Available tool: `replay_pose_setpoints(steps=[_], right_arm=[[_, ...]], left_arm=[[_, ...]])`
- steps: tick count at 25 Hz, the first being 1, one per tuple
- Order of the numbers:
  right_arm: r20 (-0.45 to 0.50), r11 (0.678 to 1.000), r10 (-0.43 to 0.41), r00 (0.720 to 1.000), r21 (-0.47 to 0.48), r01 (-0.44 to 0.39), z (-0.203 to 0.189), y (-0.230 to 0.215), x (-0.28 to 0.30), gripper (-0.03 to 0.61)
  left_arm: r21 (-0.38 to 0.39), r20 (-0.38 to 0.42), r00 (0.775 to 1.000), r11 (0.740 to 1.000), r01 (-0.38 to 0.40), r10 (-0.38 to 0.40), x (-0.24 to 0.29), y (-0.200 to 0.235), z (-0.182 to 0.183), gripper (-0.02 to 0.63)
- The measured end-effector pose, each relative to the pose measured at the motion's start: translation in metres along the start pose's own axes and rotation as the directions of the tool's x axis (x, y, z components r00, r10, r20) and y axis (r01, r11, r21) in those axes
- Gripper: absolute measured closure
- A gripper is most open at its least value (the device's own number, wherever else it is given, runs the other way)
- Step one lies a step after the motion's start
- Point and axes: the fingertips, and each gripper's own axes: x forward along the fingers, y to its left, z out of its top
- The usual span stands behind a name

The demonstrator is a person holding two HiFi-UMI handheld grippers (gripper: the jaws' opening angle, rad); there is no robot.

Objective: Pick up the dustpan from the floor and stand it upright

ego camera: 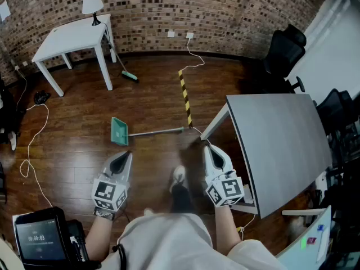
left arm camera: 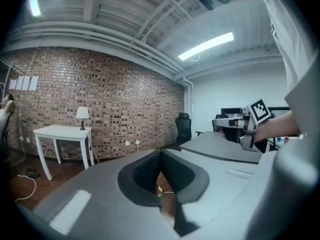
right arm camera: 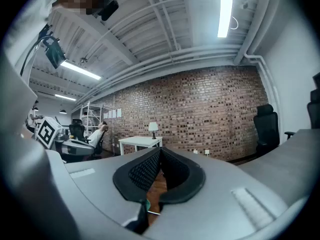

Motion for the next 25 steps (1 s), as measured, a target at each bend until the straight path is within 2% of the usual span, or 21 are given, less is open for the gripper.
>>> replay_pose_setpoints(steps=[6,12,16,21,25], right_arm=[[-0.002,1.0,0.005,1.0,0.019,-0.005,-0.011,-0.073,0.071,0.565],[-0.002,0.996,0.085,0.996,-0.036,-0.085,0.029,-0.146,0.151,0.566],[0.002,0.994,0.104,0.995,-0.019,-0.104,0.046,-0.19,0.195,0.566],[0.032,0.989,0.143,0.989,-0.027,-0.142,0.064,-0.202,0.234,0.565],[0.048,0.993,0.118,0.992,0.008,-0.119,0.062,-0.207,0.244,0.565]], left_arm=[[0.0,0.009,1.0,1.0,-0.028,0.028,0.093,0.021,0.014,0.614],[-0.012,0.037,0.995,0.995,-0.095,0.096,0.197,0.04,0.058,0.614],[-0.004,0.065,0.994,0.996,-0.09,0.09,0.253,0.04,0.086,0.614],[0.027,0.059,0.993,0.994,-0.109,0.107,0.285,0.059,0.093,0.614],[0.047,0.037,0.995,0.994,-0.095,0.094,0.298,0.066,0.084,0.614]])
